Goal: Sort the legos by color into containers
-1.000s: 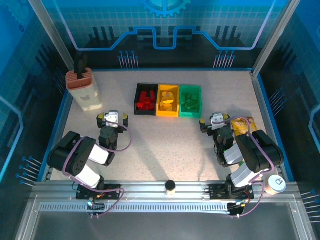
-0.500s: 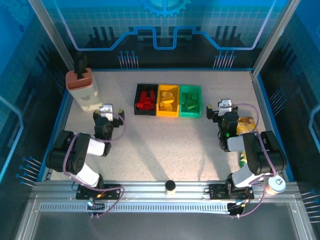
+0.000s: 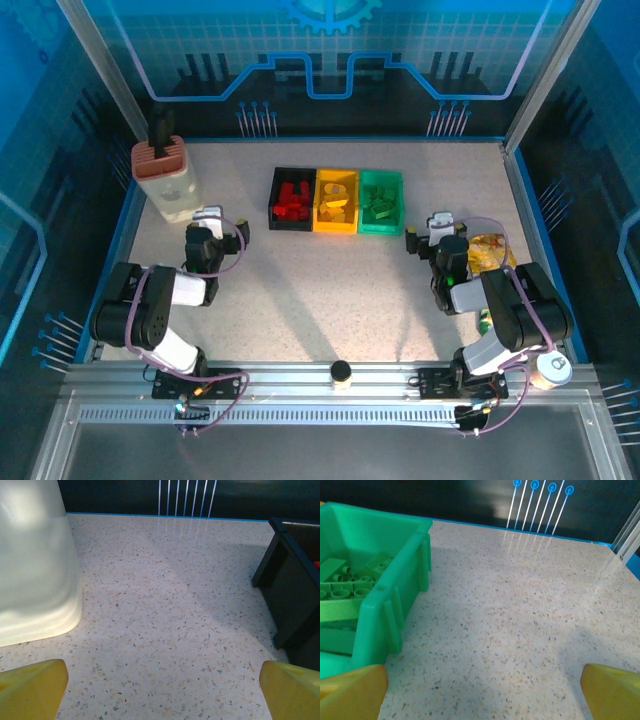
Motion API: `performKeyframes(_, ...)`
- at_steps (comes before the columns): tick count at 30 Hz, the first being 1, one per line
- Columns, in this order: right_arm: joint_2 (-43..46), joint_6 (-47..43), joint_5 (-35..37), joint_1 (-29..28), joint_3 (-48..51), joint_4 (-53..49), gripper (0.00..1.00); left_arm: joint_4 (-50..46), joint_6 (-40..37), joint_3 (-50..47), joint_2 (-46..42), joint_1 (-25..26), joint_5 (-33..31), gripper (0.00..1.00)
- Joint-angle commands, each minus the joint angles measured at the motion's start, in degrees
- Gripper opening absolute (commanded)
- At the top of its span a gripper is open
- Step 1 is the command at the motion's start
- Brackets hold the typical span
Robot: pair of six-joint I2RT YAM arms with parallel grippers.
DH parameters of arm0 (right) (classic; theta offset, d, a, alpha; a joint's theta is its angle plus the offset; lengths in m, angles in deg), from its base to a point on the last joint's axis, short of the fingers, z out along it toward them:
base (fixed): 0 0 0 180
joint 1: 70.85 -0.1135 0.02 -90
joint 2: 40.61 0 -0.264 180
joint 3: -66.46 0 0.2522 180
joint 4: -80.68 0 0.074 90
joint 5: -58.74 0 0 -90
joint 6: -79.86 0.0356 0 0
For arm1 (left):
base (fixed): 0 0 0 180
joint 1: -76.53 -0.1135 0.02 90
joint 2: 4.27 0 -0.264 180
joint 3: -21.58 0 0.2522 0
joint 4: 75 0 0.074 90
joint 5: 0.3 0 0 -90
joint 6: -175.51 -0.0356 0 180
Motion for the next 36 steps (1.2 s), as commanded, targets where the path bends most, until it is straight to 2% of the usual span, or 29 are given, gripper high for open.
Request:
performKeyframes(1, -0.2, -0.1, 2.5, 0.0, -2.5, -0.5, 1.00, -2.3, 0.7, 1.5, -0.6, 0.1, -1.1, 0.99)
performKeyframes(4, 0.7, 3.5, -3.2, 4.2, -4.7, -6.7, 1.00, -2.3, 1.2, 1.4, -0.6, -0.4, -0.5, 0.99)
performKeyframes(36, 0.5, 2.9, -2.7, 3.7, -4.6, -6.4, 1.00, -1.7, 1.0, 1.3, -0.7, -0.4, -0.3, 0.99)
